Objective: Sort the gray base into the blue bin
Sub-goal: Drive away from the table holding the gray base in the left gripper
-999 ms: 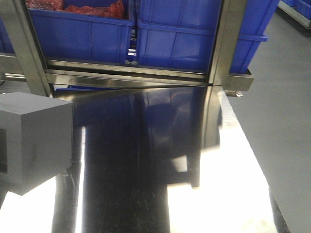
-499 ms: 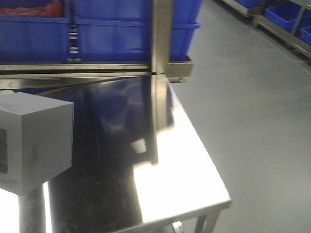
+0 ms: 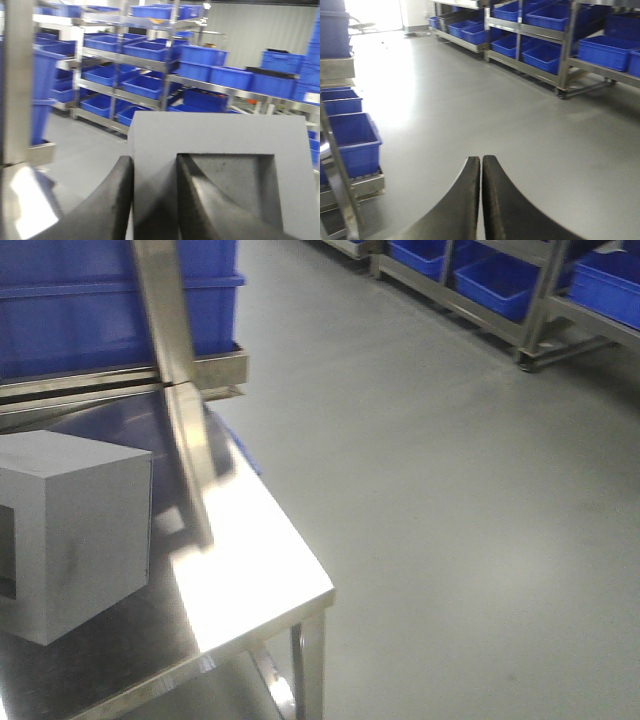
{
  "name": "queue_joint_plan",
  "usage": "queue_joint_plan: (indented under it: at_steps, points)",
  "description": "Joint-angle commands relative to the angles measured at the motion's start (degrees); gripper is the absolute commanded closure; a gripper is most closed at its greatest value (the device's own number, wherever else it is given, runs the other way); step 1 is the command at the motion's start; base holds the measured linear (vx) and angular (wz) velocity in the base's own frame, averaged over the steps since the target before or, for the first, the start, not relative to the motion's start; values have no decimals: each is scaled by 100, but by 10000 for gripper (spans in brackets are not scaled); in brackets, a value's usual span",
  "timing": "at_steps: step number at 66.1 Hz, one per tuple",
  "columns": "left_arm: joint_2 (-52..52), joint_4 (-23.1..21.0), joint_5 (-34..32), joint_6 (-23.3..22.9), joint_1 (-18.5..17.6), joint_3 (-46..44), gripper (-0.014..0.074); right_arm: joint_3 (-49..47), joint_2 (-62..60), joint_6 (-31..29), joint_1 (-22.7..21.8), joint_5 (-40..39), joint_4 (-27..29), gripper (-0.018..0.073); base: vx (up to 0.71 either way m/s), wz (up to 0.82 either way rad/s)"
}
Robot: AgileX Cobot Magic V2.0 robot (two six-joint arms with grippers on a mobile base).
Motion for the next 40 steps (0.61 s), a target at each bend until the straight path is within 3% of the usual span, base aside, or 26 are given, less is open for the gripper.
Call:
queue_joint_plan:
  at_steps: [1,40]
  points:
    - [27,-31,-631,-20,-29,-178,603,12,103,-70,-15,-414,-26,564,-8,-50]
    - [27,-31,-631,-20,-29,-178,603,12,103,-70,-15,-414,-26,564,0,-42]
